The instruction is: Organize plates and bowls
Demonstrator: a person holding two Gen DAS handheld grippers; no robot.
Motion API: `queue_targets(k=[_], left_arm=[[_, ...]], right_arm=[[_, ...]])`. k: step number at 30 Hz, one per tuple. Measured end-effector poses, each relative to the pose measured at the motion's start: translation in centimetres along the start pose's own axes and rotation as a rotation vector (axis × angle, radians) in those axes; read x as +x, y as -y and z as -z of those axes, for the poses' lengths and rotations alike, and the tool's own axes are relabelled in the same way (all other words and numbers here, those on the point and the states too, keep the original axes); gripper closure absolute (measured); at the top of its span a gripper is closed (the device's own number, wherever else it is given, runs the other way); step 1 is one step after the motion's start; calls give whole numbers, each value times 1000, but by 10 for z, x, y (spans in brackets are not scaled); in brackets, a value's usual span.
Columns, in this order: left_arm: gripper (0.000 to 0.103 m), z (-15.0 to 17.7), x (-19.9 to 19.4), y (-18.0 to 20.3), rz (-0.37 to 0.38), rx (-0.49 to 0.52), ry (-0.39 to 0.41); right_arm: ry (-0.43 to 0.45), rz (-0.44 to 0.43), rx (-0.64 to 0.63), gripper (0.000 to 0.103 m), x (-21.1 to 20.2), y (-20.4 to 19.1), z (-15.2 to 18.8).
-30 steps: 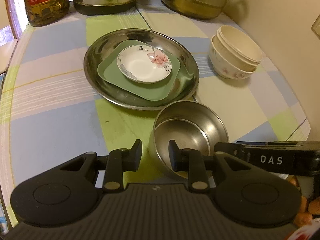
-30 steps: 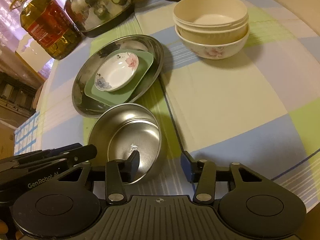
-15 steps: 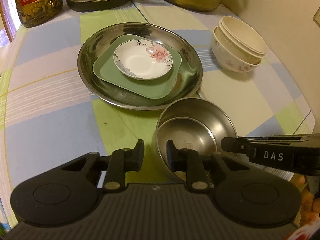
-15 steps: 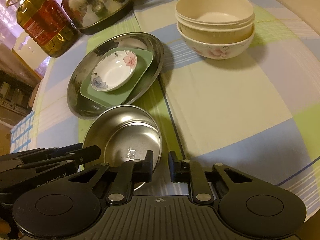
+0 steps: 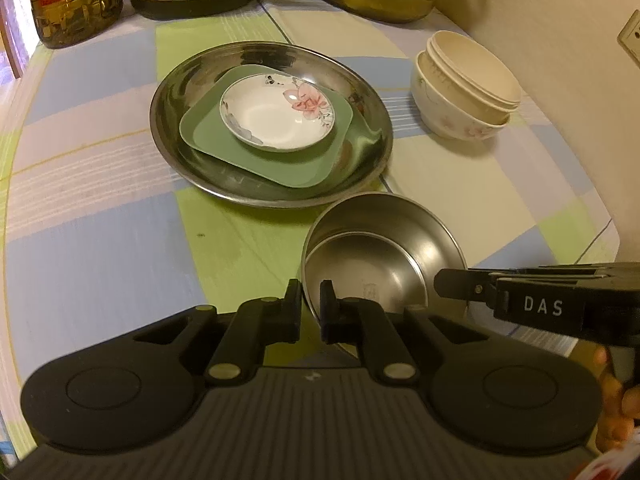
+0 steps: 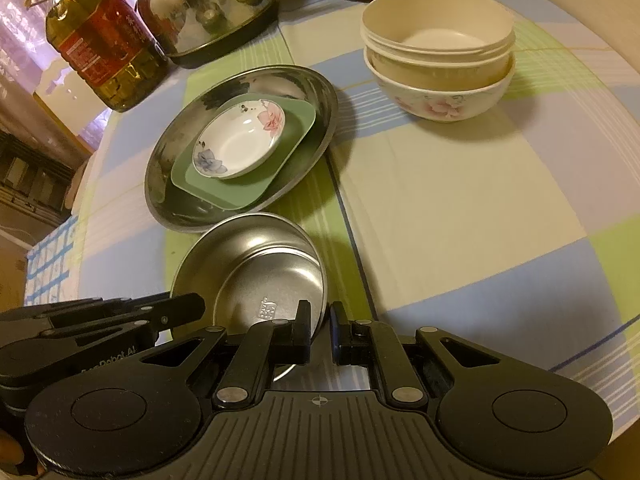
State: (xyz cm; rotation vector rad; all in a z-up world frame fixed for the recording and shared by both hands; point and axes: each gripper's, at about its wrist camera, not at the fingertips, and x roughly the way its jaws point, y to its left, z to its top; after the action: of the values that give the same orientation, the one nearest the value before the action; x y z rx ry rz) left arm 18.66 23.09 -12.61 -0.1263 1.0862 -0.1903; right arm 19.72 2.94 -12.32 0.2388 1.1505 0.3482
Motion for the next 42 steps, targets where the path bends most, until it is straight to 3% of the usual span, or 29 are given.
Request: queue_targets(k=[8, 24, 33, 42], left_arm=[[95, -1, -16, 19, 22, 15, 27], [95, -27, -29, 103, 97, 107, 92], [94, -69, -36, 132, 109, 109, 163], [94, -123, -34, 138, 92, 56, 218]], right_arm=[[10, -15, 17, 94, -23, 13, 4], [77, 7, 93, 94, -91, 76, -7], [130, -17, 96, 94, -120, 102, -54], [148, -65, 92, 94, -123, 115, -116]])
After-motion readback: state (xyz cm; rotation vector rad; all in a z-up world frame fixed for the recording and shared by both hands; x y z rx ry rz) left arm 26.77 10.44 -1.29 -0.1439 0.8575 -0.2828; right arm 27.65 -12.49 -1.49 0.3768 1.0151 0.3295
